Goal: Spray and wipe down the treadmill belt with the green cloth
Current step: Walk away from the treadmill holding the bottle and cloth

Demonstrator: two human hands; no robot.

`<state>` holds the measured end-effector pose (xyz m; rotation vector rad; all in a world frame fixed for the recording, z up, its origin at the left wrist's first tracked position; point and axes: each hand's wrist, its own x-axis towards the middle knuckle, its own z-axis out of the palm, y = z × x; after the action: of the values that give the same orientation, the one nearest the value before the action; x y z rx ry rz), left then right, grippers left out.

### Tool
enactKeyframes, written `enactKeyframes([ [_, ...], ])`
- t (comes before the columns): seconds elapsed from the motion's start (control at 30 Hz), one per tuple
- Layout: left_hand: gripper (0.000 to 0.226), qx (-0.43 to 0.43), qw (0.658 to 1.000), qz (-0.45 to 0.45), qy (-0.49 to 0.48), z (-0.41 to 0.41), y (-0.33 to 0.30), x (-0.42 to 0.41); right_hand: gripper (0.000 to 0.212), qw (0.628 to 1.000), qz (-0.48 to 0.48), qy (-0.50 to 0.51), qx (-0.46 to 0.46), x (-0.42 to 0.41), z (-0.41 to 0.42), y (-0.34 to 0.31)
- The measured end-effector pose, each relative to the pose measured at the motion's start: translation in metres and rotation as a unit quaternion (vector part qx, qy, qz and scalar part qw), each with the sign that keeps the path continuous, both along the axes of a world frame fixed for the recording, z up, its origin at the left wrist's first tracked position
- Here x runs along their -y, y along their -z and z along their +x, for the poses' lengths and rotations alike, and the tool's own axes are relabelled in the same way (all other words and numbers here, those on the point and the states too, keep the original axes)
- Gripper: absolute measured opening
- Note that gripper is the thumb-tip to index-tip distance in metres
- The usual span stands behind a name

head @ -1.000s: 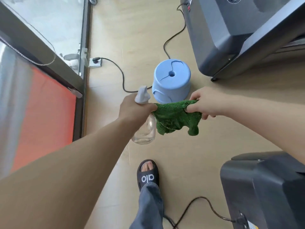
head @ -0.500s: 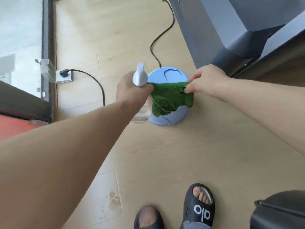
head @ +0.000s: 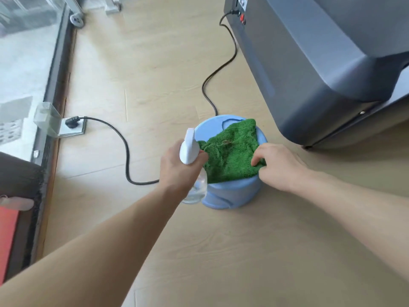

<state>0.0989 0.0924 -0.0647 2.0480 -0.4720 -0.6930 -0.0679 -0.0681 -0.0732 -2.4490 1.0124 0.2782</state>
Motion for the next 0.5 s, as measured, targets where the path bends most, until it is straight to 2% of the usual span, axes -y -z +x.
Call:
enactKeyframes([
  [0.1,0.026,0.033,0.996,-0.059,-0.065,0.015,-0.001,0.006,0.028,0.996,-0.064,0.05,0.029,0.004,0.013,-0.007],
  [0.2,0.033,0.069,0.99,-0.106,-0.063,0.021,-0.01,0.017,0.024,0.984,-0.097,0.119,0.095,0.0,0.022,0.001],
  [0.3,0.037,0.081,0.984,-0.15,-0.059,0.019,-0.016,0.031,0.023,0.975,-0.078,0.154,0.139,-0.01,0.024,0.016],
  [0.4,0.033,0.085,0.977,-0.188,-0.049,0.013,-0.022,0.047,0.025,0.983,-0.025,0.147,0.111,-0.004,0.025,0.019],
  [0.5,0.035,0.09,0.974,-0.207,-0.022,0.003,-0.021,0.059,0.026,0.982,-0.019,0.148,0.112,0.002,0.023,0.016],
])
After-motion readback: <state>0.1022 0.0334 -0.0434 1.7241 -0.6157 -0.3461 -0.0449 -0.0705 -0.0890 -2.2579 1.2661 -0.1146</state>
